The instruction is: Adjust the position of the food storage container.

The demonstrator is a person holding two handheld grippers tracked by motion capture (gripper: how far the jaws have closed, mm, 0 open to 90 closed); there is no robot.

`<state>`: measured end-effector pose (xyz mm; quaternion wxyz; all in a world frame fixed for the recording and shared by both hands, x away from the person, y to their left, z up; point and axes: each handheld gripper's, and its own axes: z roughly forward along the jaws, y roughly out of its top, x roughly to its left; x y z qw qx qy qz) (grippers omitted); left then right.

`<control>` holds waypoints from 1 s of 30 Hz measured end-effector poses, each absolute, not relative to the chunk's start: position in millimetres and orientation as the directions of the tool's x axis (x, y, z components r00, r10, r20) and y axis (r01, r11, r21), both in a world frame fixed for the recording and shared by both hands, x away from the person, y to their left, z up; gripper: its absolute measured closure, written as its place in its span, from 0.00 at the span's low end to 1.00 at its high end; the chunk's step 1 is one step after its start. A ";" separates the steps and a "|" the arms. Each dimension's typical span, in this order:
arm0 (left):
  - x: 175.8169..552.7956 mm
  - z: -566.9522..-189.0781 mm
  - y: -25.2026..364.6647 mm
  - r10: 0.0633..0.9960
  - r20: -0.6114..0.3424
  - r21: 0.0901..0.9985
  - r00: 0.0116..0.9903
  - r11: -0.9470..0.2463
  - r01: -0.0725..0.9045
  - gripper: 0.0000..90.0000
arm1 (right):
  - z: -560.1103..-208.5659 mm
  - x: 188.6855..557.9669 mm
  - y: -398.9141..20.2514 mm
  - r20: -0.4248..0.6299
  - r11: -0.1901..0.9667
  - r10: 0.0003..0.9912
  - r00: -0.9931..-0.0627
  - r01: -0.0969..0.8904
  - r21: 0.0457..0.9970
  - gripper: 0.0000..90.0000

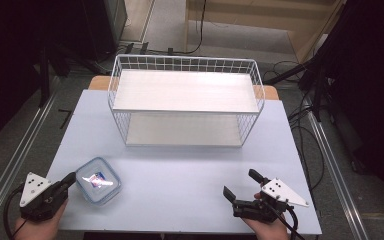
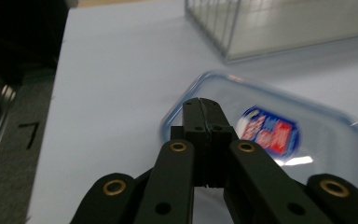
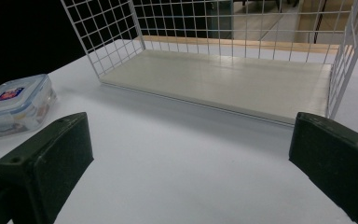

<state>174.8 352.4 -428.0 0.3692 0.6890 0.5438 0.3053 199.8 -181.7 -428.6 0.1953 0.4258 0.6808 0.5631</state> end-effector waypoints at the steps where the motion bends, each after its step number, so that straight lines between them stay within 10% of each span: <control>1: 175.0 -434.3 355.0 0.980 0.029 0.812 0.197 -0.137 0.567 1.00 | -428.4 199.9 -181.3 0.217 0.002 0.800 -0.560 0.363 0.932 0.00; 11: 179.5 -448.9 350.3 0.977 0.002 0.772 0.213 -0.137 0.621 1.00 | -428.6 201.4 -179.7 0.220 0.001 0.797 -0.563 0.364 0.931 0.00; 30: 181.1 -451.4 259.2 0.845 -0.017 0.791 0.534 -0.316 0.525 1.00 | -429.3 201.2 -180.8 0.224 -0.005 0.802 -0.553 0.369 0.930 0.00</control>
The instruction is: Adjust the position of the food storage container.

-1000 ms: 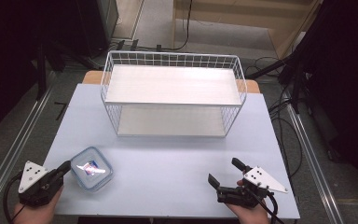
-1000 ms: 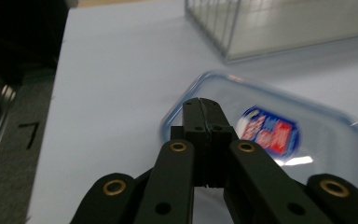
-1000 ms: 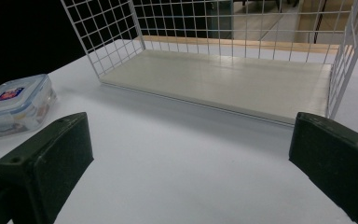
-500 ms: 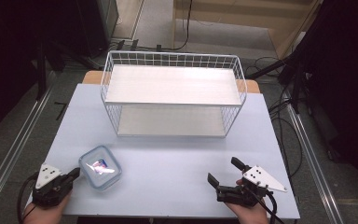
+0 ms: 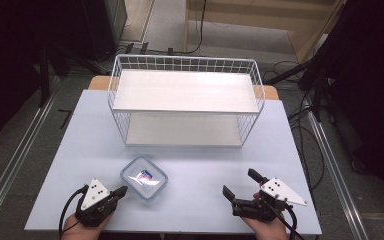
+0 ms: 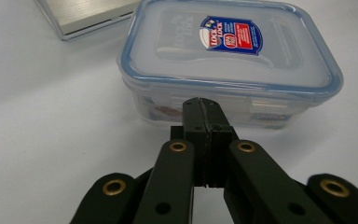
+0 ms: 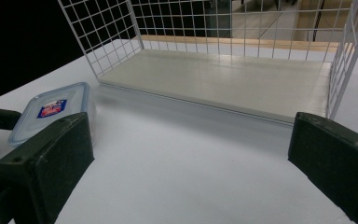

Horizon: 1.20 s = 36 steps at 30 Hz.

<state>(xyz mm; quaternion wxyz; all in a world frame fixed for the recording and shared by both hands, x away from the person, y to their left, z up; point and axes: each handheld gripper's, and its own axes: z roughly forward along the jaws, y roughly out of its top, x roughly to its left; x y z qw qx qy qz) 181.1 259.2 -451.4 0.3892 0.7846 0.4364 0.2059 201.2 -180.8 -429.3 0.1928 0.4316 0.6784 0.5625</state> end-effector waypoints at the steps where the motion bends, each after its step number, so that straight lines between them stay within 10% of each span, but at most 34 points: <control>1: 182.8 -452.1 265.1 0.855 -0.031 0.795 0.517 -0.293 0.532 1.00 | -429.1 200.9 -181.2 0.225 -0.006 0.802 -0.553 0.369 0.929 0.00; 9: 218.7 -454.8 291.4 0.922 -0.019 0.788 0.387 -0.224 0.573 1.00 | -429.9 200.7 -181.1 0.219 0.002 0.801 -0.557 0.368 0.930 0.00; 36: 198.3 -460.5 206.0 0.778 -0.059 0.752 0.626 -0.378 0.540 1.00 | -435.6 202.2 -180.1 0.221 0.015 0.800 -0.558 0.387 0.922 0.02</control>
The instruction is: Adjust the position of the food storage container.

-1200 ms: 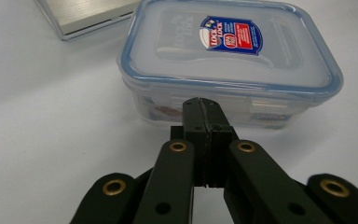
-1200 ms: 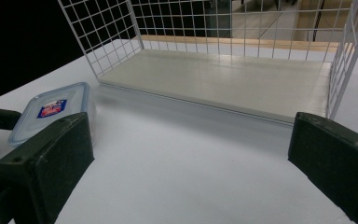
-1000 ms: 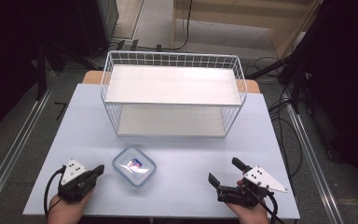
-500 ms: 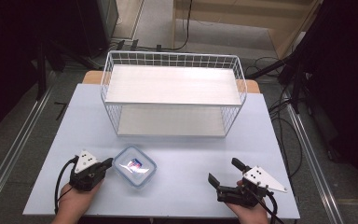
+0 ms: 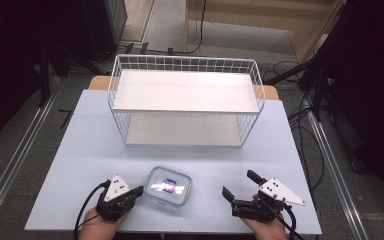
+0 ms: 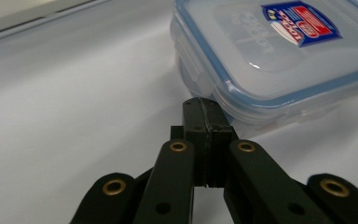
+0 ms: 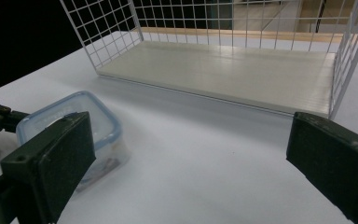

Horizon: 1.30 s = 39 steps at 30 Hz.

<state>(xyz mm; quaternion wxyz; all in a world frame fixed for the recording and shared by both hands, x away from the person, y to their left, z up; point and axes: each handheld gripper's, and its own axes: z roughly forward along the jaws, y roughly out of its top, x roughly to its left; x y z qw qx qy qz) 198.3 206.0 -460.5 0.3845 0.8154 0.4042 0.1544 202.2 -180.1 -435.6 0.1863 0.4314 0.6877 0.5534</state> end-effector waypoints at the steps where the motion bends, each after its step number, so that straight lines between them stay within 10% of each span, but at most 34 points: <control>1: 197.9 -460.5 200.5 0.771 -0.065 0.755 0.634 -0.377 0.536 1.00 | -436.5 202.8 -179.5 0.218 0.019 0.801 -0.557 0.389 0.921 0.02; 17: 208.4 -461.3 177.2 0.755 -0.127 0.780 0.644 -0.324 0.535 0.98 | -448.7 205.4 -175.5 0.266 0.027 0.784 -0.561 0.460 0.888 0.11; 21: 211.3 -453.3 192.1 0.784 -0.131 0.802 0.607 -0.277 0.530 0.95 | -450.0 206.2 -172.2 0.293 0.041 0.771 -0.565 0.504 0.863 0.28; 26: 211.3 -443.3 206.5 0.802 -0.109 0.822 0.587 -0.259 0.508 0.93 | -448.3 197.0 -168.7 0.286 0.102 0.745 -0.603 0.526 0.844 0.89; 39: 213.0 -442.1 210.7 0.810 -0.100 0.829 0.578 -0.253 0.498 0.83 | -467.2 176.3 -106.2 0.215 0.372 0.597 -0.773 0.504 0.780 1.00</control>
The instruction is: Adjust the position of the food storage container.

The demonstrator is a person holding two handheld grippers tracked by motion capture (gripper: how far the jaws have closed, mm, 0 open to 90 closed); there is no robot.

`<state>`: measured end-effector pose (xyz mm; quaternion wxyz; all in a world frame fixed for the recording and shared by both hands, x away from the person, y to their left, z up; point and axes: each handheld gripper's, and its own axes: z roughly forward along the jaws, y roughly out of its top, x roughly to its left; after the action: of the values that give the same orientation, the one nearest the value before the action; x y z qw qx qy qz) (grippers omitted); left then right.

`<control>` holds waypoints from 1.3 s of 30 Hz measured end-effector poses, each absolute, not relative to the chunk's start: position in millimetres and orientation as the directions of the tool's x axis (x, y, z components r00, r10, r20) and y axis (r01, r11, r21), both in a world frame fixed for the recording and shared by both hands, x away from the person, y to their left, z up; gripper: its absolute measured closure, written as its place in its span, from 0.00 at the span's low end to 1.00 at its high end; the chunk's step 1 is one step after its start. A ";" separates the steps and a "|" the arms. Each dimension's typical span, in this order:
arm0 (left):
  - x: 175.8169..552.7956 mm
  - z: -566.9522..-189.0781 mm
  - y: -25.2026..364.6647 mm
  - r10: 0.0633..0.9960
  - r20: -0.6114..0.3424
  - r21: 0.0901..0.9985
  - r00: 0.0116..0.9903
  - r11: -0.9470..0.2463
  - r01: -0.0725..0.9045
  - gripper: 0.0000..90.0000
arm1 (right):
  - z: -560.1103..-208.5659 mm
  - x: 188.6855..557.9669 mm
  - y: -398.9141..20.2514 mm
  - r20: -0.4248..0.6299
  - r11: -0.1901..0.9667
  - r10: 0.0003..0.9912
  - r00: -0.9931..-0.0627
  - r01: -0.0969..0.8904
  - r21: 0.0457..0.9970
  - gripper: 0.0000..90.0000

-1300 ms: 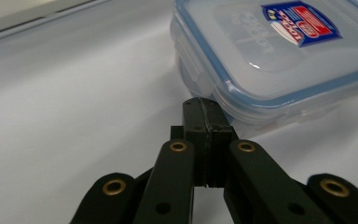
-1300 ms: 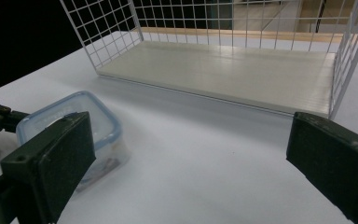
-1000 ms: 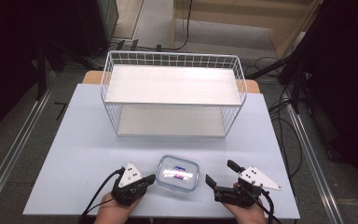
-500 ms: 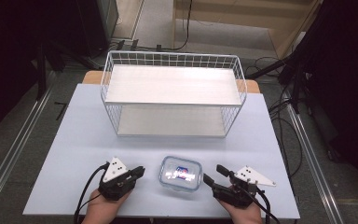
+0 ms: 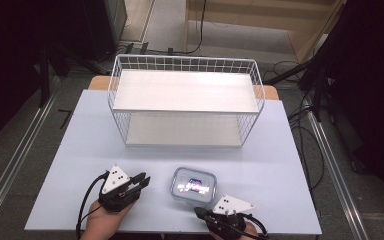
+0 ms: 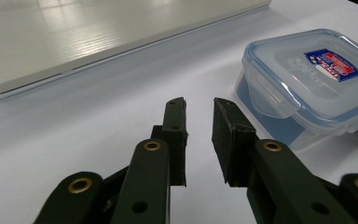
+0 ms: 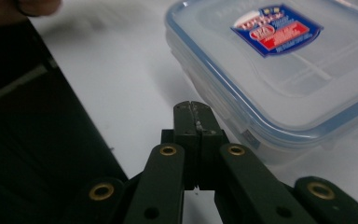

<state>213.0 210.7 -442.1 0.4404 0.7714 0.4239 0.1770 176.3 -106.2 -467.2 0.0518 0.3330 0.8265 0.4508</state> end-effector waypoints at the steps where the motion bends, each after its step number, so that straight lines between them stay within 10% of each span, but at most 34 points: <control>1: 213.1 -441.9 211.6 0.809 -0.097 0.830 0.580 -0.255 0.495 0.83 | -469.1 180.2 -108.7 0.218 0.363 0.610 -0.762 0.514 0.777 1.00; 11: 214.2 -443.1 209.2 0.814 -0.098 0.834 0.572 -0.247 0.493 0.72 | -447.1 188.3 -140.5 0.251 0.206 0.665 -0.703 0.496 0.844 0.89; 23: 220.6 -443.6 214.1 0.819 -0.187 0.824 0.543 -0.170 0.540 0.51 | -453.5 227.5 -153.6 0.442 0.005 0.736 -0.513 0.657 0.754 0.34; 39: 231.2 -439.9 171.2 0.730 -0.286 0.811 0.621 -0.161 0.563 0.27 | -463.7 236.1 -149.4 0.480 0.006 0.728 -0.490 0.704 0.710 0.25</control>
<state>231.2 171.2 -439.9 0.4872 0.7570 0.4269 0.0860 236.1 -149.4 -463.7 0.0123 0.5050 0.7090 0.4921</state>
